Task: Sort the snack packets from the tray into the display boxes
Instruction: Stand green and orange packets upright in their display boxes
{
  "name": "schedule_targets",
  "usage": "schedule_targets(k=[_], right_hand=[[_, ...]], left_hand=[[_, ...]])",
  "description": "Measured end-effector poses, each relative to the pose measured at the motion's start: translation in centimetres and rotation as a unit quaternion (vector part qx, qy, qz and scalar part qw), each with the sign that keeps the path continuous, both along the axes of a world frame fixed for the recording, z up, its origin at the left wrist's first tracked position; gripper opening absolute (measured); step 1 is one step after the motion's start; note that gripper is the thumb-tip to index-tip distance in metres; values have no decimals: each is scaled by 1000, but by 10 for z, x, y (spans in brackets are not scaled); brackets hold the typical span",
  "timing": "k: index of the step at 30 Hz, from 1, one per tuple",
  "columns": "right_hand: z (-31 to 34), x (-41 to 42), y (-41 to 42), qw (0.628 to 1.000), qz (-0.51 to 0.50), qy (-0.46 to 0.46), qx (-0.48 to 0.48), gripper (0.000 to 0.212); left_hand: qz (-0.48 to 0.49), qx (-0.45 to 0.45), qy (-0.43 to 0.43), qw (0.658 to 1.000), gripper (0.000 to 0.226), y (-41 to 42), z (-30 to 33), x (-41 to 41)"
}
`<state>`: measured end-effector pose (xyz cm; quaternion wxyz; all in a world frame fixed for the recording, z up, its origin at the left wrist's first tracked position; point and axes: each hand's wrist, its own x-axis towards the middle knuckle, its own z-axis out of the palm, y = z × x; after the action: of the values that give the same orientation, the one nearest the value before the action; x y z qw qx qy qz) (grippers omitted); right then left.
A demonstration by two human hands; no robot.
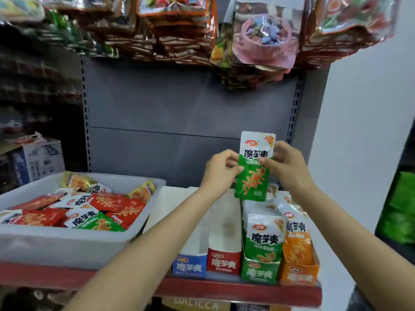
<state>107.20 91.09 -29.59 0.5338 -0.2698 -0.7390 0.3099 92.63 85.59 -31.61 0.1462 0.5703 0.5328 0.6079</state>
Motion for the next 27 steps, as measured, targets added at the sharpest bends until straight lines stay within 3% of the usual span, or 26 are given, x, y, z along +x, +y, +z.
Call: schedule_targets(k=[6,10,13,16,21,27], right_hand=[[-4,27,12,1000,1,8,23,18],[-16,34,22,998,-36,-54,19,23],[-26,37,21,992,-62,-107,40,39],[-35,39,14,983,-68,-146,85,52],[-42,38,9,967,-107,-197,120,50],[-40,36,8,926,-145,-307,164,26]], left_hand=[[24,37,76,996,13,14,0,21],[29,-23,130,991,9,20,-11,19],[20,-64,162,985,21,18,-18,20],[14,-30,147,989,35,13,-17,23],[29,8,170,985,44,7,-19,23],[26,-57,227,972,23,5,-30,16]])
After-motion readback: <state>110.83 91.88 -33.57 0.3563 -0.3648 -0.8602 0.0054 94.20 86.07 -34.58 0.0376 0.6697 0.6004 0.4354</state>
